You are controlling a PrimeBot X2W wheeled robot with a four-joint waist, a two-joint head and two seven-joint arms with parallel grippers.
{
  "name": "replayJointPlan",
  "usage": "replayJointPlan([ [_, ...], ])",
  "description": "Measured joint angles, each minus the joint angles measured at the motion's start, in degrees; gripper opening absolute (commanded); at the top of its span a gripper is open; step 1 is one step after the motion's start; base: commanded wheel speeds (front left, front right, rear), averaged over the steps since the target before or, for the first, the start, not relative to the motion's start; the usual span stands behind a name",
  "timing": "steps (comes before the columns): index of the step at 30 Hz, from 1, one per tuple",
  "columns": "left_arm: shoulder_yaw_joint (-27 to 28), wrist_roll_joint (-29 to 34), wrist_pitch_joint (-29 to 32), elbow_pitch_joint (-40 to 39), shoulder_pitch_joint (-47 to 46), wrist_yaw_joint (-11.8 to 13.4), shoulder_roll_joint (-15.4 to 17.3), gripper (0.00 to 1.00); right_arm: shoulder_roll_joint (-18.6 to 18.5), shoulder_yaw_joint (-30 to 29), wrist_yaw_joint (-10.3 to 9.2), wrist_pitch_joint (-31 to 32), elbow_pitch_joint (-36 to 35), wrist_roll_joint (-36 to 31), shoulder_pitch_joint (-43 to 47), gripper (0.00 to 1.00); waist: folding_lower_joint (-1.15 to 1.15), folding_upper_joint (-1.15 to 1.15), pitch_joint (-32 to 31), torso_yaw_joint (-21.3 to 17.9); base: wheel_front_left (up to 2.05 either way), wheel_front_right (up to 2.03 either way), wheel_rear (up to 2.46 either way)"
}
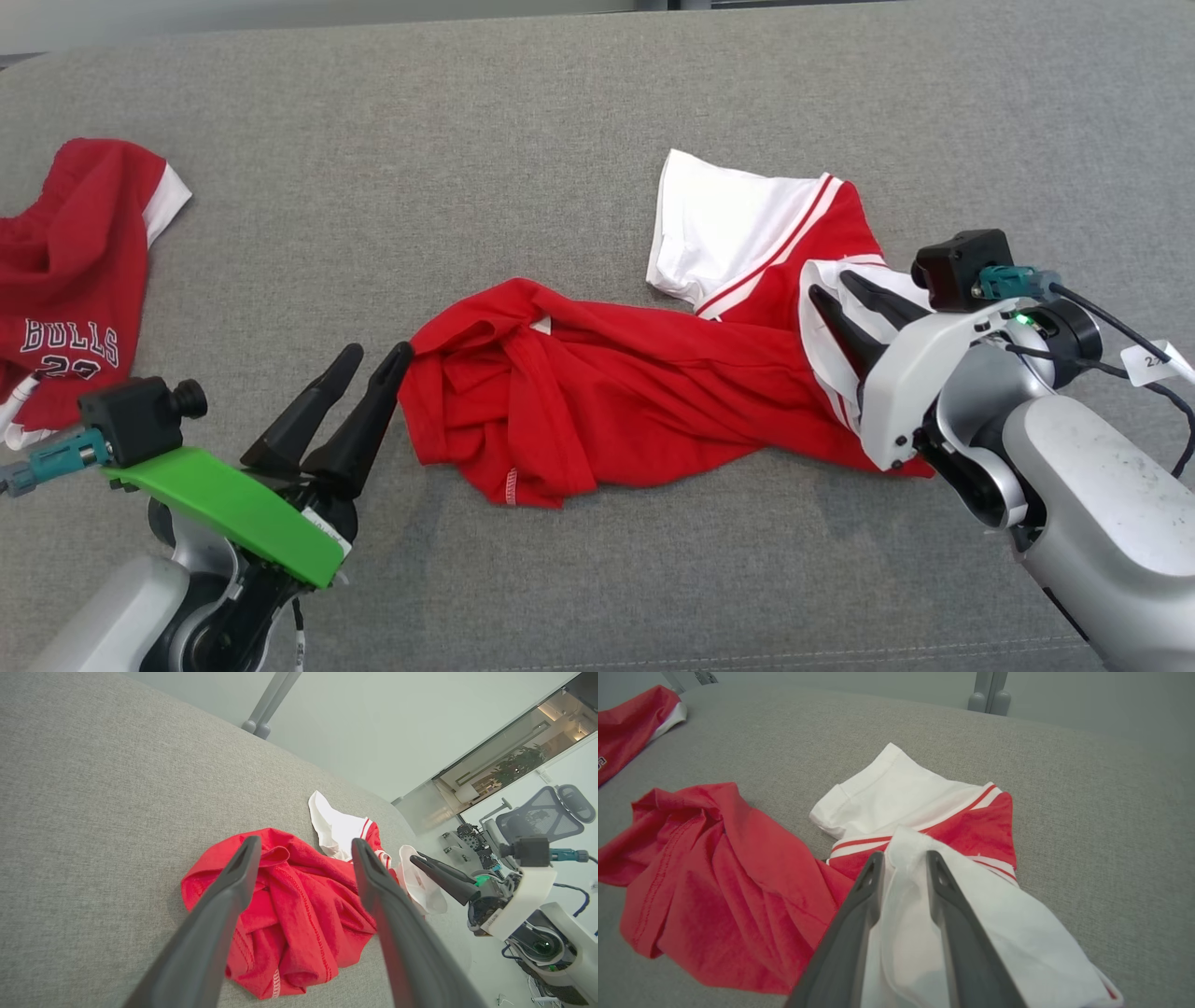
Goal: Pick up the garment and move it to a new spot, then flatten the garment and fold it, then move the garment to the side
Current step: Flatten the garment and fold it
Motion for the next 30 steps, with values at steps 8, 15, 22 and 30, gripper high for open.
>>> replayJointPlan([
  [8, 0.31, 0.00, -0.40, -0.76, 1.16, 0.47, 0.68, 1.00, -0.11, 0.23, 0.01, 0.93, 0.10, -0.55, -0.01, 0.09, 0.00, 0.00, 0.19, -0.29, 0.00, 0.00, 0.00],
  [15, 0.55, 0.10, -0.41, -0.91, 2.45, 1.22, 2.00, 1.00, 0.30, -0.13, 0.00, 1.18, -0.11, -0.53, -0.01, 0.00, 0.00, 0.00, 0.06, -1.55, 0.00, 0.00, 0.00],
  [22, -2.33, 1.52, 1.23, -2.52, 2.59, 1.52, 2.50, 1.00, 0.26, -3.59, 0.01, 1.09, -2.00, -0.44, -0.07, 0.00, 0.00, 0.00, 0.22, -3.83, 0.00, 0.00, 0.00],
  [30, -5.03, 3.12, 3.75, -2.00, -1.07, 2.46, -0.55, 1.00, 0.42, -6.39, 0.01, 0.67, -4.39, -0.33, -0.07, 0.00, 0.00, 0.00, 1.19, -6.97, 0.00, 0.00, 0.00],
])
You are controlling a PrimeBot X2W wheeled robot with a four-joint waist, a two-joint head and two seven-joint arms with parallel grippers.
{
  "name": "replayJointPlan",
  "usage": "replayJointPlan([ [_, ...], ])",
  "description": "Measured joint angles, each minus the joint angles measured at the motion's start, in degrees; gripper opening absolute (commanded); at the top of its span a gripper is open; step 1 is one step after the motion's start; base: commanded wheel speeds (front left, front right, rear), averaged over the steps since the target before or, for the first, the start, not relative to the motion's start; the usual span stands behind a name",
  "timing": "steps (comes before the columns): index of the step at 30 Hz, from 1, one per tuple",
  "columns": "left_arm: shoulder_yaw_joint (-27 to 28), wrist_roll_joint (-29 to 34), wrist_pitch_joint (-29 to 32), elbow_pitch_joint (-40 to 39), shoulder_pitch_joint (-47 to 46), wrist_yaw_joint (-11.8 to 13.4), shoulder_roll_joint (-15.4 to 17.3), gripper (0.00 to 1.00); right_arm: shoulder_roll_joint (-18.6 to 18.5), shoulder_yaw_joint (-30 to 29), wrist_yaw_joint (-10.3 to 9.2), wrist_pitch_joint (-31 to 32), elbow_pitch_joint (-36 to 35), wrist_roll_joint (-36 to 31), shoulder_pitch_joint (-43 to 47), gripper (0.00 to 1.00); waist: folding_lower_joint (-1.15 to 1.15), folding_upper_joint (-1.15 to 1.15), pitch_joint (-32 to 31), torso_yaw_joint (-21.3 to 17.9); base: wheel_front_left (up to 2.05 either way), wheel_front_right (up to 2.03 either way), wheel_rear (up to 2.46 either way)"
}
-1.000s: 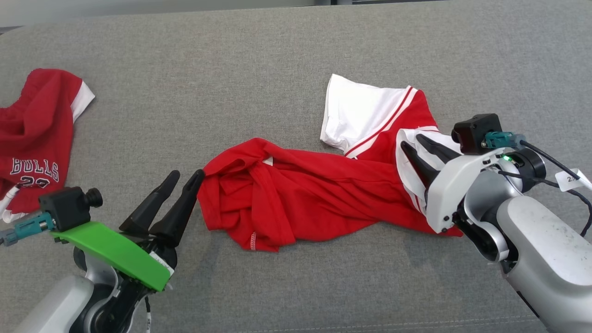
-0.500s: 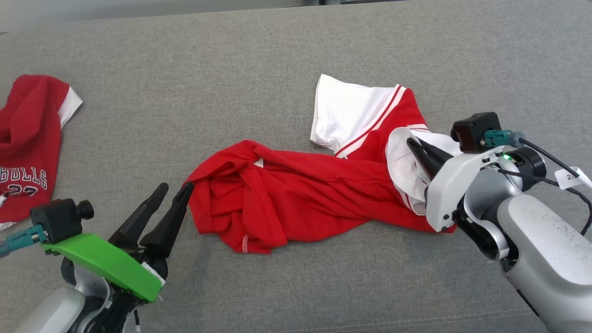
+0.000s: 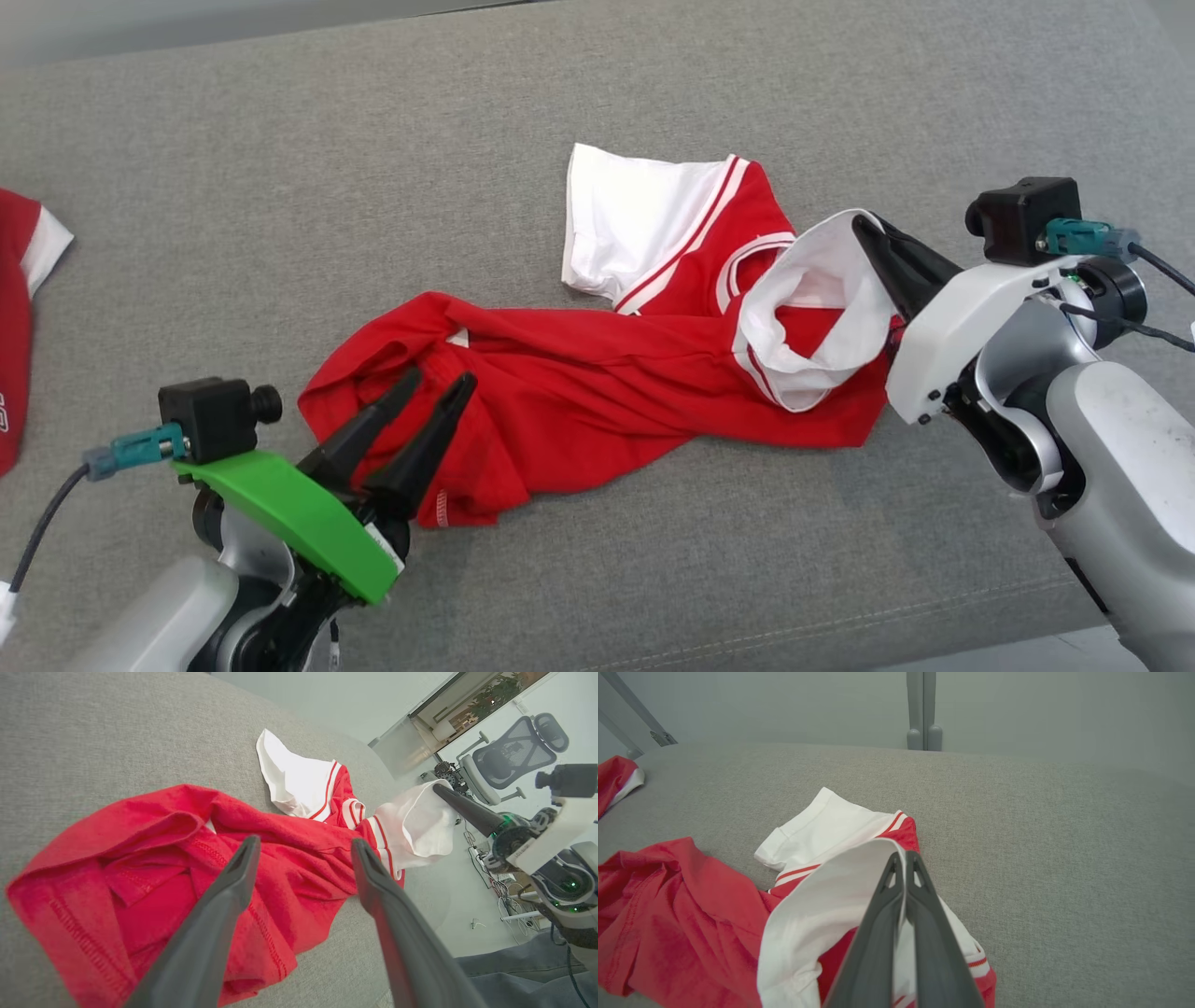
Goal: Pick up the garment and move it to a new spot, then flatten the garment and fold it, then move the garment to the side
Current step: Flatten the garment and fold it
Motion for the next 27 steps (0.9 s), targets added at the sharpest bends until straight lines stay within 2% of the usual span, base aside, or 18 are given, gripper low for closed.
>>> replayJointPlan([
  [5, 1.57, -0.02, 0.24, 4.02, -3.26, 1.01, -1.98, 1.00, 0.64, -0.84, -0.01, -0.26, -1.07, 0.43, 0.05, 0.00, 0.00, 0.00, 0.99, -2.08, 0.00, 0.00, 0.00],
  [14, 1.07, 1.47, 2.61, 10.59, -4.90, 2.04, -1.66, 1.00, 1.42, -3.56, 0.00, -1.11, -2.04, 0.43, 1.35, 0.00, 0.00, 0.00, 2.61, -5.25, 0.00, 0.00, 0.00],
  [27, 1.55, 4.16, 2.86, 16.47, -7.52, 2.27, -2.14, 1.00, 1.23, -5.80, 0.00, -1.31, -3.10, 0.32, 4.00, 0.00, 0.00, 0.00, 3.30, -4.97, 0.00, 0.00, 0.00],
])
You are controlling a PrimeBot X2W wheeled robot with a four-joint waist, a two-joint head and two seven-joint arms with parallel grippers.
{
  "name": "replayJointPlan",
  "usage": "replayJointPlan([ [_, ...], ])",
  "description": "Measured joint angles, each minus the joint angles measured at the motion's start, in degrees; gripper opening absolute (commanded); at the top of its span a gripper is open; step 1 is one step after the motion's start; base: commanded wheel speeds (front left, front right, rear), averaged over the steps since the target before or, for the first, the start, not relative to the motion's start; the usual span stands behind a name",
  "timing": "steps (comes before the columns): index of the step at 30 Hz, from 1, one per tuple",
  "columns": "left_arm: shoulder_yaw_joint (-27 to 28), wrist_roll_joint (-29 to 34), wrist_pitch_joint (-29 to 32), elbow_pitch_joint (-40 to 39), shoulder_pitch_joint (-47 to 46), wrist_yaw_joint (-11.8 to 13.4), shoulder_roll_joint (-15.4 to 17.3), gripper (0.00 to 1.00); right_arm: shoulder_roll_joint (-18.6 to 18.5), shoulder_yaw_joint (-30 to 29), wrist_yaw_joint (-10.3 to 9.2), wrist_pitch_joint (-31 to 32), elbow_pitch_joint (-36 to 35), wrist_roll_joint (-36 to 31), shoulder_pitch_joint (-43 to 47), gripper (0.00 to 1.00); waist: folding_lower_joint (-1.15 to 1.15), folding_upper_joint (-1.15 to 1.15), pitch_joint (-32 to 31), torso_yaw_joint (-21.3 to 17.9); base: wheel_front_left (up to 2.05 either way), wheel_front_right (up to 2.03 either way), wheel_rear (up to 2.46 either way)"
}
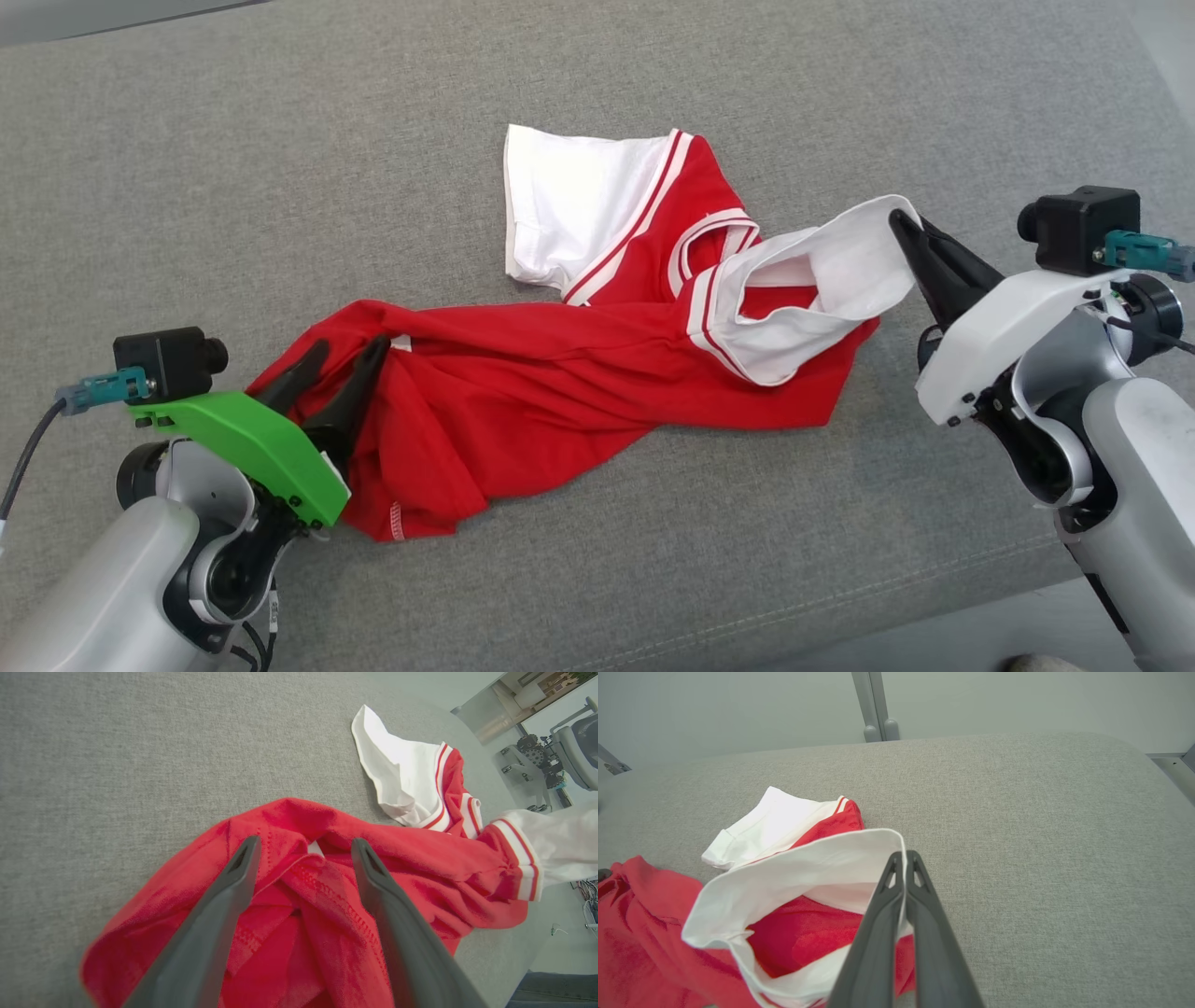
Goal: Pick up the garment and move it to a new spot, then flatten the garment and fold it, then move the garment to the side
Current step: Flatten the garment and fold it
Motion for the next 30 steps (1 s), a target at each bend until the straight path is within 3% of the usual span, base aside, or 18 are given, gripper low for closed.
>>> replayJointPlan([
  [7, 0.78, -0.14, 0.03, 2.01, 0.01, 0.25, -0.31, 1.00, -0.38, -0.93, -0.01, 0.05, -0.88, -0.46, 0.80, 0.00, 0.00, 0.00, 0.25, 0.97, 0.00, 0.00, 0.00],
  [22, 0.16, 4.37, -1.70, -4.30, 3.06, 0.26, 1.85, 1.00, -0.41, -3.27, 0.00, 0.65, -1.82, -0.98, 4.05, 0.00, 0.00, 0.00, -0.42, 2.10, 0.00, 0.00, 0.00],
  [30, 0.24, 3.27, -0.34, -4.41, 6.48, 0.27, 1.63, 1.00, -0.35, -3.41, 0.00, 1.62, -2.86, -1.13, 4.68, 0.00, 0.00, 0.00, -0.67, 2.65, 0.00, 0.00, 0.00],
])
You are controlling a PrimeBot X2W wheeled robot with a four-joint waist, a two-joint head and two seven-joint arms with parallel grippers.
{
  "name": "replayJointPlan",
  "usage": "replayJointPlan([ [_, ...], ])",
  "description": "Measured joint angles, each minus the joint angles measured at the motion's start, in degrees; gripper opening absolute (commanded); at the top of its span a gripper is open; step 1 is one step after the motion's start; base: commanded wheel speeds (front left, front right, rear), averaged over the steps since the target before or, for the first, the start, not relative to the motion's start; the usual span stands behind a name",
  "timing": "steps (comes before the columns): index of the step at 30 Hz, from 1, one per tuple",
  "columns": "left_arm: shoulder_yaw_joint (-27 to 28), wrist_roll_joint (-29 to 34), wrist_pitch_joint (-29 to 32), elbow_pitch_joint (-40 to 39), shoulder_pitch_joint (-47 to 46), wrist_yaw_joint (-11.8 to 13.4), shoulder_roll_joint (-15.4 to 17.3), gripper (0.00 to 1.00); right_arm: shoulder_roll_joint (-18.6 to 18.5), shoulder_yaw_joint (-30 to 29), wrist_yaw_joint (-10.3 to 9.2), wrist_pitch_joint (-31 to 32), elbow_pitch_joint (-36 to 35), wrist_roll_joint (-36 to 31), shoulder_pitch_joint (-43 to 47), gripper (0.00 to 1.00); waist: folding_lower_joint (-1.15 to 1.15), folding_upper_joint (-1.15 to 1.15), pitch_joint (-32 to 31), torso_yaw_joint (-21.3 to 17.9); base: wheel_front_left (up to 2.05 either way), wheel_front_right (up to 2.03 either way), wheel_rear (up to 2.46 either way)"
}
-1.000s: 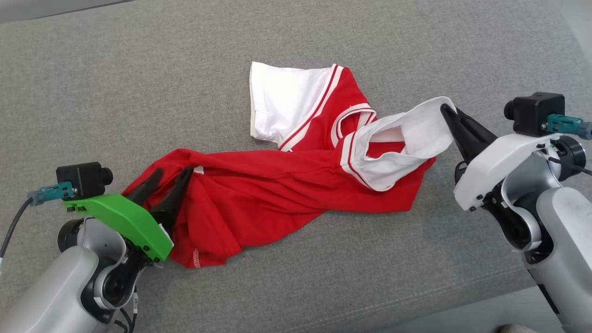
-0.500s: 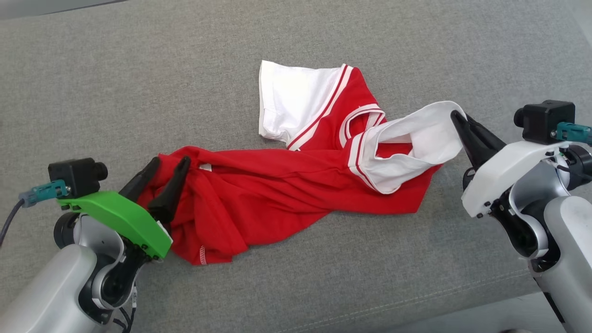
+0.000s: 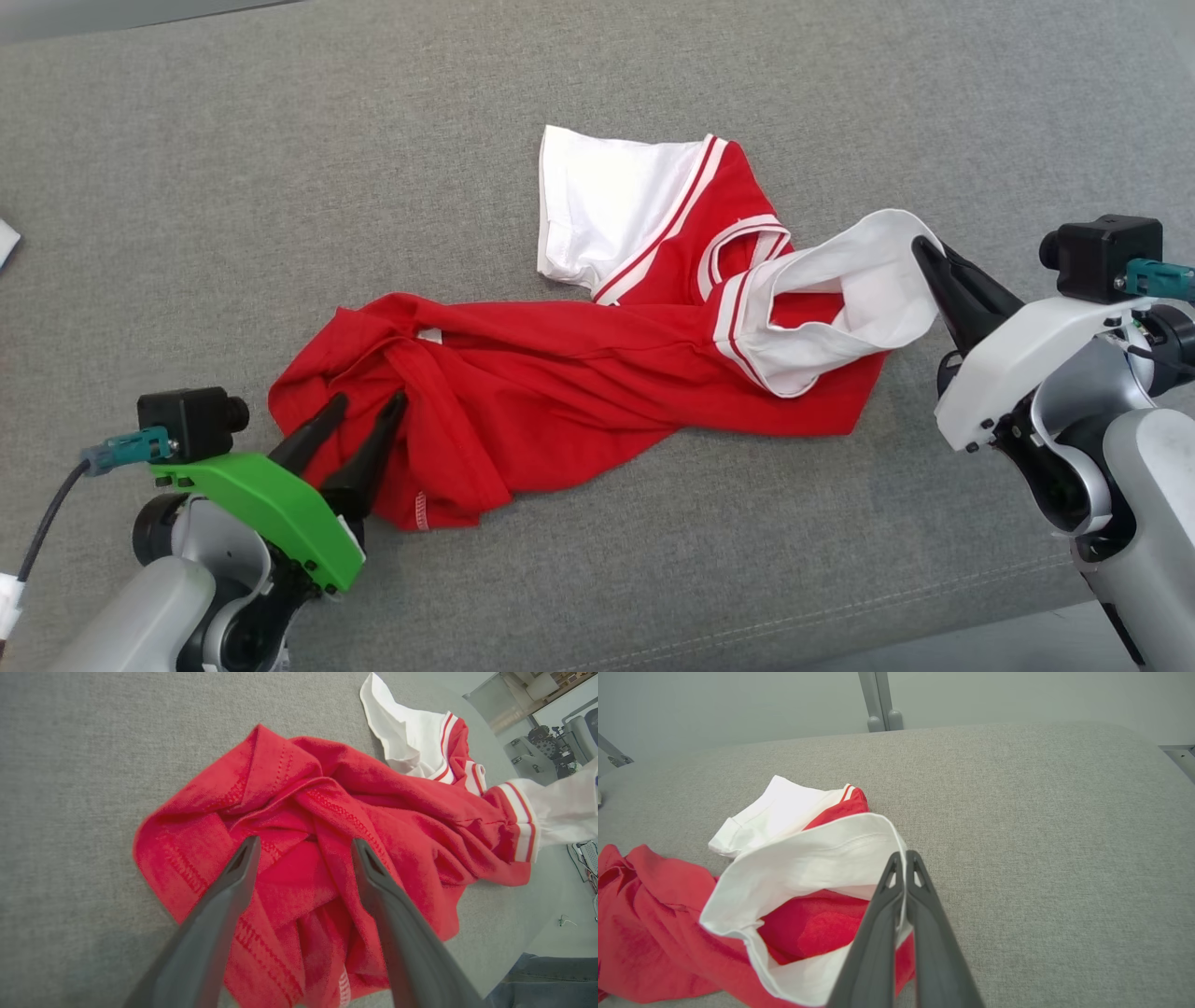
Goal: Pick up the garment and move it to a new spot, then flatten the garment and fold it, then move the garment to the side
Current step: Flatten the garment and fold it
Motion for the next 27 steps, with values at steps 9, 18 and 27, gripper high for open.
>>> replayJointPlan([
  [9, 1.69, -0.99, 0.91, 1.37, 0.08, 0.00, -0.90, 1.00, 0.51, 0.63, 0.00, 0.54, -1.08, -0.42, 0.47, 0.00, 0.00, 0.00, 0.20, -0.55, 0.00, 0.00, 0.00],
  [18, 2.71, -0.65, 1.43, 2.47, 1.19, 0.01, -0.42, 1.00, 0.48, -0.73, 0.00, 0.98, -1.44, -1.35, 1.86, 0.00, 0.00, 0.00, 0.14, -1.32, 0.00, 0.00, 0.00],
  [27, 4.19, 0.13, 1.43, 2.46, 1.33, 0.01, -0.57, 1.00, 0.55, -1.08, 0.00, 1.48, -2.25, -1.49, 2.00, 0.00, 0.00, 0.00, 0.39, -1.28, 0.00, 0.00, 0.00],
])
